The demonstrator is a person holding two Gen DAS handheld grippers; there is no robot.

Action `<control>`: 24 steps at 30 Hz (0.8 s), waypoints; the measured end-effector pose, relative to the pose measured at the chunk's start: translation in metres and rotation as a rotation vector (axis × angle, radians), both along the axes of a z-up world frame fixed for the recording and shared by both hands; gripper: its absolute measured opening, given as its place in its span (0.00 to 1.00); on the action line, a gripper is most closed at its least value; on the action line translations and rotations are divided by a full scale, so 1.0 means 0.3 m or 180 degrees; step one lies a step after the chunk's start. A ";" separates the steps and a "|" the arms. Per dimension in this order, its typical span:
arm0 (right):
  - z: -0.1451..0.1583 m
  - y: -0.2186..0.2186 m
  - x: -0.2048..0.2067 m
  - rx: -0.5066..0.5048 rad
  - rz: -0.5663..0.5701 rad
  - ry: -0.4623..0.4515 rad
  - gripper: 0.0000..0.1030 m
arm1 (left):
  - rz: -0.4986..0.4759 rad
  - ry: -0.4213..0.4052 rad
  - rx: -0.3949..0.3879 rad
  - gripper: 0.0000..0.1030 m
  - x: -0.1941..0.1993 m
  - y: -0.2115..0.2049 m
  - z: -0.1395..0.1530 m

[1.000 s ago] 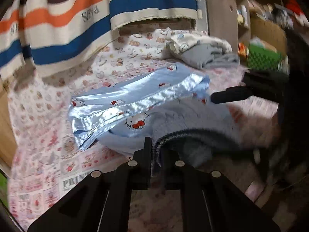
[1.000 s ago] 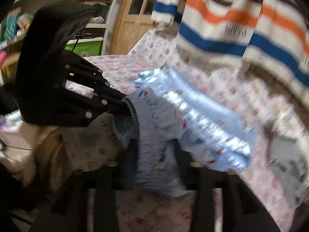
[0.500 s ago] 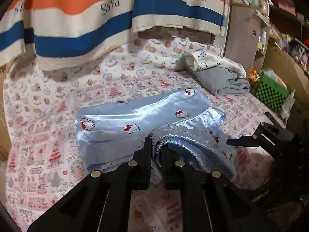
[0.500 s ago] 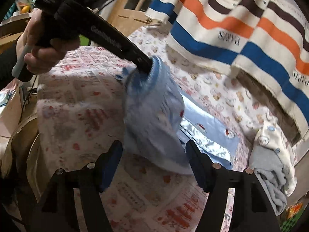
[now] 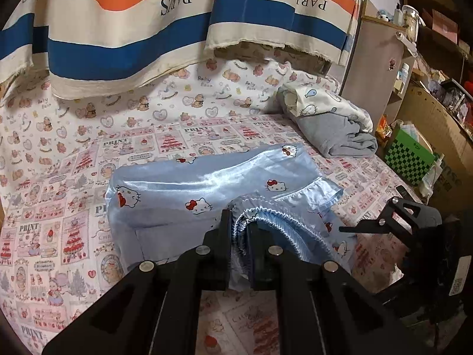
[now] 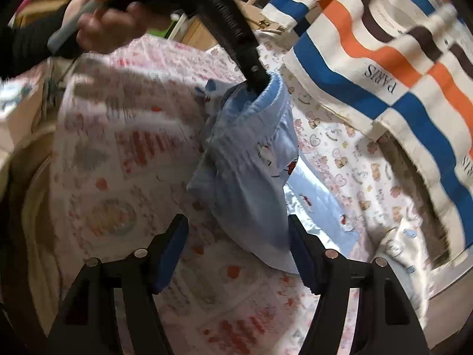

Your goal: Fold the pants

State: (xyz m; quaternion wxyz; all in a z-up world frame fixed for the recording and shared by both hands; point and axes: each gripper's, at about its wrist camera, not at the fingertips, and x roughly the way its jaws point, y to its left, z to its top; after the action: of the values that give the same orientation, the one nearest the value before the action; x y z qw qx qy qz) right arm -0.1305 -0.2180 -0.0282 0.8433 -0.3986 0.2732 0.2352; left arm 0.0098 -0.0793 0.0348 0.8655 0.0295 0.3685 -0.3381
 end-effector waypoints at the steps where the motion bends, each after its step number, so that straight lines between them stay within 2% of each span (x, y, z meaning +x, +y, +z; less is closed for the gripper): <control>1: 0.004 0.001 0.007 0.0007 -0.0019 -0.0048 0.67 | 0.0003 -0.0011 0.0006 0.07 0.001 -0.003 -0.001; 3: 0.010 0.008 0.035 0.0035 -0.0094 -0.0029 0.65 | -0.0013 0.0016 -0.0009 0.08 0.004 -0.006 -0.006; 5: 0.009 0.016 0.067 0.0038 -0.0122 0.0009 0.57 | -0.0033 0.0081 -0.0074 0.08 0.011 -0.002 -0.006; 7: -0.004 0.025 0.092 -0.0045 -0.0150 0.0048 0.41 | -0.0018 0.0080 -0.0112 0.08 0.012 0.004 0.000; 8: -0.004 0.024 0.105 -0.0030 -0.0181 0.0100 0.21 | -0.0019 0.0047 -0.0116 0.08 0.011 0.006 0.005; 9: 0.008 0.011 0.127 0.0107 -0.0224 0.0169 0.12 | -0.0019 0.0000 -0.0113 0.08 0.007 0.007 0.010; 10: 0.031 -0.013 0.154 0.0368 -0.0285 0.0294 0.12 | -0.0025 -0.0065 -0.0117 0.09 0.001 0.011 0.016; 11: 0.049 -0.036 0.180 0.0573 -0.0328 0.0437 0.08 | -0.0027 -0.0155 -0.0132 0.14 -0.007 0.017 0.024; 13: 0.092 -0.096 0.236 0.0991 -0.0483 0.0598 0.06 | -0.0093 -0.0279 -0.0178 0.39 -0.021 0.029 0.038; 14: 0.108 -0.121 0.258 0.1145 -0.0540 0.0637 0.06 | -0.0101 -0.0317 -0.0220 0.62 -0.026 0.038 0.047; 15: 0.116 -0.136 0.271 0.1252 -0.0567 0.0672 0.05 | -0.0084 -0.0363 -0.0268 0.75 -0.029 0.049 0.054; 18: 0.148 -0.202 0.327 0.1662 -0.0680 0.0795 0.05 | -0.0163 -0.0501 -0.0348 0.75 -0.046 0.073 0.069; 20: 0.172 -0.238 0.354 0.1888 -0.0783 0.0752 0.05 | -0.0313 -0.0556 -0.0362 0.77 -0.063 0.083 0.068; 22: 0.192 -0.268 0.382 0.2056 -0.0783 0.0784 0.05 | -0.0402 -0.0610 -0.0271 0.81 -0.075 0.078 0.055; 24: 0.209 -0.282 0.413 0.2141 -0.0812 0.0820 0.05 | -0.0282 -0.0691 -0.0032 0.82 -0.071 0.054 0.033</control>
State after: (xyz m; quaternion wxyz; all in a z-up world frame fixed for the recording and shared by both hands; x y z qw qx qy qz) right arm -0.0066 -0.3026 0.0344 0.9082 -0.0296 0.3319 0.2531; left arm -0.0115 -0.0632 0.0448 0.8846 0.0779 0.2692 -0.3727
